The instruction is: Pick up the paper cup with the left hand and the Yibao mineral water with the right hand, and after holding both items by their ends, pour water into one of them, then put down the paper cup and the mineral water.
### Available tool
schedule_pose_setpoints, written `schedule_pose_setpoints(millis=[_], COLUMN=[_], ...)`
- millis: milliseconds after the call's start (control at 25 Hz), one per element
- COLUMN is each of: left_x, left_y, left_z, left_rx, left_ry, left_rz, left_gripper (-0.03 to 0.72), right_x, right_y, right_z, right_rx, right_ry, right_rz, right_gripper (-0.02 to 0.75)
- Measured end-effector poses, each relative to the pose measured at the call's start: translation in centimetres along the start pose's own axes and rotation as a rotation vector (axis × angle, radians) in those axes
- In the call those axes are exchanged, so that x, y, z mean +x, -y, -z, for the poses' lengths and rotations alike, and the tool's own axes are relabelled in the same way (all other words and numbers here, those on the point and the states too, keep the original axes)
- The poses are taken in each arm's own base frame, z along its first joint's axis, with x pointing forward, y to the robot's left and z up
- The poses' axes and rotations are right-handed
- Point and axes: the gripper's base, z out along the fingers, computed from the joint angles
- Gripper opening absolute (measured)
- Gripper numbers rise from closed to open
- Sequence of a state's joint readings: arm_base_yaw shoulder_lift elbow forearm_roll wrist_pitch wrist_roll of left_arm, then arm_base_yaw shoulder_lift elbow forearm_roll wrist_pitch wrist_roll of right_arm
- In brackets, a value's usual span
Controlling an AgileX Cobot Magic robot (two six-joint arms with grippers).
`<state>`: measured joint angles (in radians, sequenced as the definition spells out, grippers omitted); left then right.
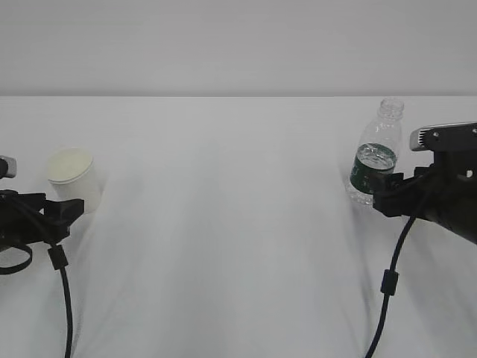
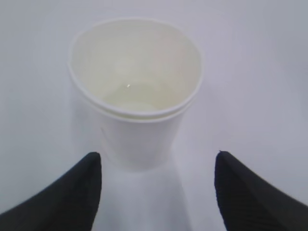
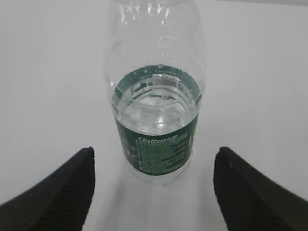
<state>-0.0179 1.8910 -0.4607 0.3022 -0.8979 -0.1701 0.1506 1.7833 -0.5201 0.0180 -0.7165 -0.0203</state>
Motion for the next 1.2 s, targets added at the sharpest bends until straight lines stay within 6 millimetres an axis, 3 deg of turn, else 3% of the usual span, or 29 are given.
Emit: schedule_pose_setpoints(millis=[320,720,1200], left_x=[-3.5,-8.9,-11.3], left_y=[0.5,1.3,2.4], left_z=[3.4,9.6,18.2], left_rx=[-0.024,-0.097,-0.198], left_ry=[0.086,0.217,0.306], left_rz=[-0.038,-0.091,-0.094], left_gripper=[0.519,0.519,0.511], right_x=[-2.2,-5.4,-7.7], right_y=[0.0,-0.1,0.1], right_z=[4.5,9.2,16.3], right_rx=[-0.011,-0.019,0.001], right_ry=[0.054,0.110,0.178], right_rz=[0.014,0.046,0.158], right_gripper=[0.580,0.581,0.581])
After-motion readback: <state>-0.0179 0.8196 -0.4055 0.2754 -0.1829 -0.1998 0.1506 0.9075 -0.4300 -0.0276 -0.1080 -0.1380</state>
